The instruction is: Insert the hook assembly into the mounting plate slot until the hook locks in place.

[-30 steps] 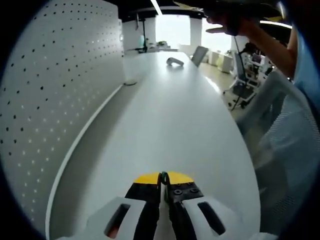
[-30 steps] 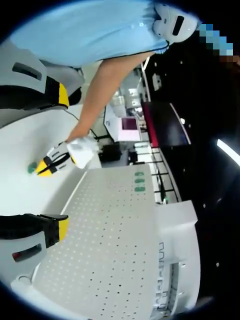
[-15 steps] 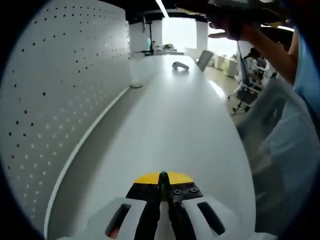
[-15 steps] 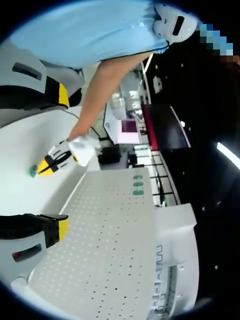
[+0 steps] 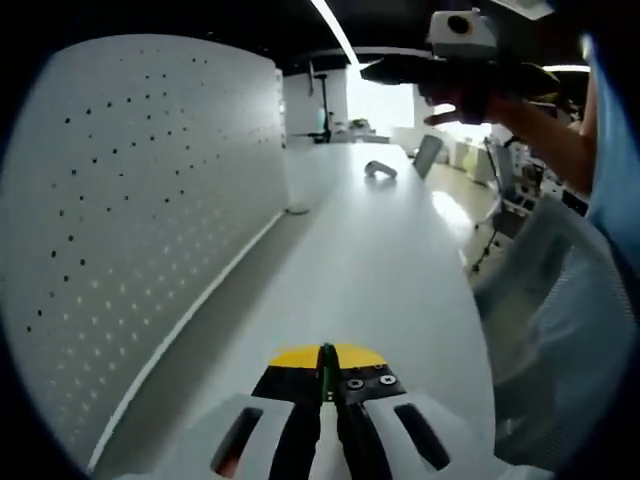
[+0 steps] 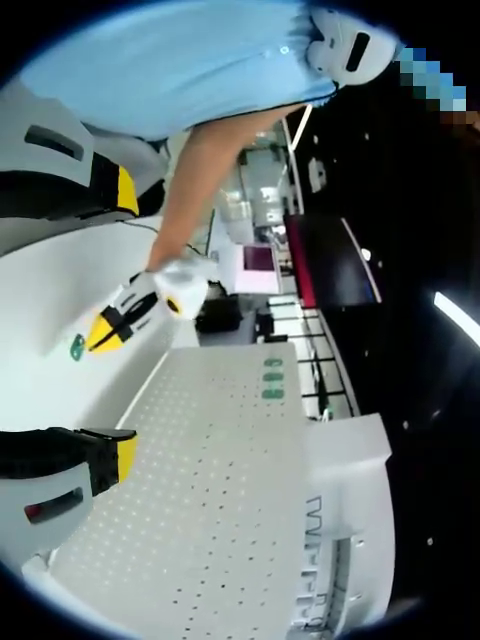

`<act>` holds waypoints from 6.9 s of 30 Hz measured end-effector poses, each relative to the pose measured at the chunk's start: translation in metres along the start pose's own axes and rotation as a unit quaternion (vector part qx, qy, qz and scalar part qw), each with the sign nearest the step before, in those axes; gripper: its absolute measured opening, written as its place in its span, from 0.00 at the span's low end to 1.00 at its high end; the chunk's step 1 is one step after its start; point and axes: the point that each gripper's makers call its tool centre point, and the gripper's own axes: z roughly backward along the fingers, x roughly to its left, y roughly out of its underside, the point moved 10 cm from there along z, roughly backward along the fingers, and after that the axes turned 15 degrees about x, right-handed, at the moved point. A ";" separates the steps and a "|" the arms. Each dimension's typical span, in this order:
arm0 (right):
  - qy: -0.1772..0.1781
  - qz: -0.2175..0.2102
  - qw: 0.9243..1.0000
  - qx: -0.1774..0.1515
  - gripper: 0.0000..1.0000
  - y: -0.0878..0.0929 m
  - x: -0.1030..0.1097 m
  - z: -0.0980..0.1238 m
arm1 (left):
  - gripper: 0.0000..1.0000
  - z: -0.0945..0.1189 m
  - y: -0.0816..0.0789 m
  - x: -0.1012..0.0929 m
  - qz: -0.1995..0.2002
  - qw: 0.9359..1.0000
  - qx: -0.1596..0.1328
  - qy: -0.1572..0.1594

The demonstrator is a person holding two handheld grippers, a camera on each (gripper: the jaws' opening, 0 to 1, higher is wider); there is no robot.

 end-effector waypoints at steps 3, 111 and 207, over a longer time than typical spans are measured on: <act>-0.001 0.002 1.000 0.000 0.87 -0.001 0.001 0.000 | 0.03 0.009 -0.003 -0.001 0.009 1.000 -0.017 -0.015; -0.148 0.055 0.986 -0.060 0.15 -0.027 0.030 -0.008 | 0.07 0.139 -0.097 -0.082 -0.091 0.962 -0.247 0.069; -0.047 0.034 0.996 -0.061 0.89 -0.026 0.010 -0.007 | 0.03 0.140 -0.087 -0.022 0.077 0.951 -0.256 -0.153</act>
